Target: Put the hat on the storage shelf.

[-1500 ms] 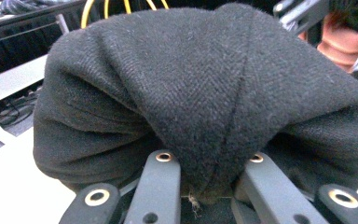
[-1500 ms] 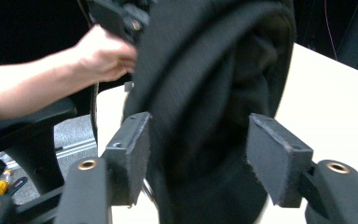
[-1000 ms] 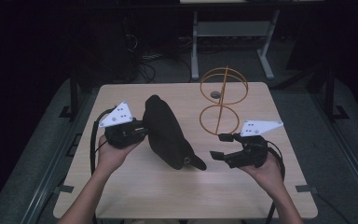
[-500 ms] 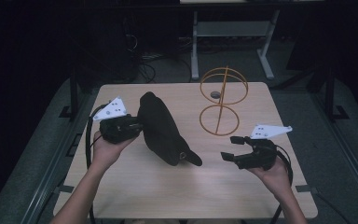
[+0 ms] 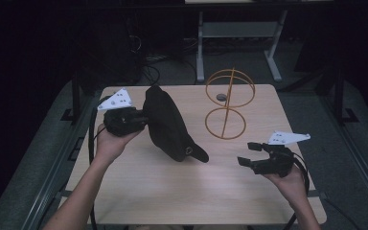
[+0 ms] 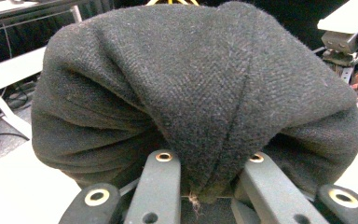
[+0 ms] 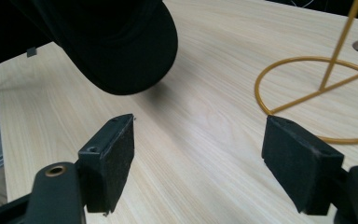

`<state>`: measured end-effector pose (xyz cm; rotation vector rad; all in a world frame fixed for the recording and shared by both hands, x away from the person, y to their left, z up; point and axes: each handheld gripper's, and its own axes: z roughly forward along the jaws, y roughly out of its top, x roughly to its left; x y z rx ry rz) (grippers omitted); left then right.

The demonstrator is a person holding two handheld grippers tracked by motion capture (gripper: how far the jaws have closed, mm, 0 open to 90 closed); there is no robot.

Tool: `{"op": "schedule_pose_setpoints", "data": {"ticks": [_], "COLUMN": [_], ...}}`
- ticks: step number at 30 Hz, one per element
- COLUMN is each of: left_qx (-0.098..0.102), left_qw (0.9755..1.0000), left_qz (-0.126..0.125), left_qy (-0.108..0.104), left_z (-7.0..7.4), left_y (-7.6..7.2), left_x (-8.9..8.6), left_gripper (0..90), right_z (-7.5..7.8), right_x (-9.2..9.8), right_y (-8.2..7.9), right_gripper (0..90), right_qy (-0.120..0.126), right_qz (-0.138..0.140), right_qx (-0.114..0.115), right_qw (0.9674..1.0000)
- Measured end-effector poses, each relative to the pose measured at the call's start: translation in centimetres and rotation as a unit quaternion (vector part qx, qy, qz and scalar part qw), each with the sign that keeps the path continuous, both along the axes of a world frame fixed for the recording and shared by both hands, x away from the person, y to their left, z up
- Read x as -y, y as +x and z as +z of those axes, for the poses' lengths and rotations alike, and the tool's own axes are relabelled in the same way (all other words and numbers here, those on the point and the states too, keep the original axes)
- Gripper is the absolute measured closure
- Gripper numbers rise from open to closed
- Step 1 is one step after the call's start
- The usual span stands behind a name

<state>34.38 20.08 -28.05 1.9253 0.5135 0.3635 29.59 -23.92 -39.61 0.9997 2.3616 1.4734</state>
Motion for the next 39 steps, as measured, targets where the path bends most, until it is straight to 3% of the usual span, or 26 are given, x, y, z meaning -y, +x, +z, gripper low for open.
{"op": "schedule_pose_setpoints", "data": {"ticks": [3, 13, 28, 34, 39], "left_qx": [-0.003, -0.007, -0.015, -0.015, -0.015], "left_qw": [1.0000, 0.9999, 0.9995, 0.9991, 0.9990], "left_qz": [-0.001, -0.010, -0.028, -0.037, -0.043], "left_qy": [-0.002, 0.000, 0.006, 0.012, 0.002], "left_z": [0.4, 1.6, 2.6, 3.2, 3.9], "left_y": [0.5, 2.0, 4.6, 5.6, 6.4], "left_x": [0.2, 1.3, 4.0, 5.2, 5.9], "left_gripper": [83.1, 83.1, 83.1, 83.1, 83.1], "right_z": [-0.2, -0.7, -1.1, -1.2, -1.3], "right_x": [0.6, 2.3, 4.7, 5.0, 5.1], "right_y": [0.1, -0.1, -0.3, -0.1, 0.0], "right_gripper": [24.5, 24.2, 23.5, 23.4, 23.2], "right_qy": [0.002, -0.003, 0.000, 0.003, 0.002], "right_qz": [-0.009, -0.037, -0.069, -0.070, -0.073], "right_qx": [-0.007, 0.002, 0.004, 0.004, 0.004], "right_qw": [0.9999, 0.9993, 0.9976, 0.9975, 0.9973]}}
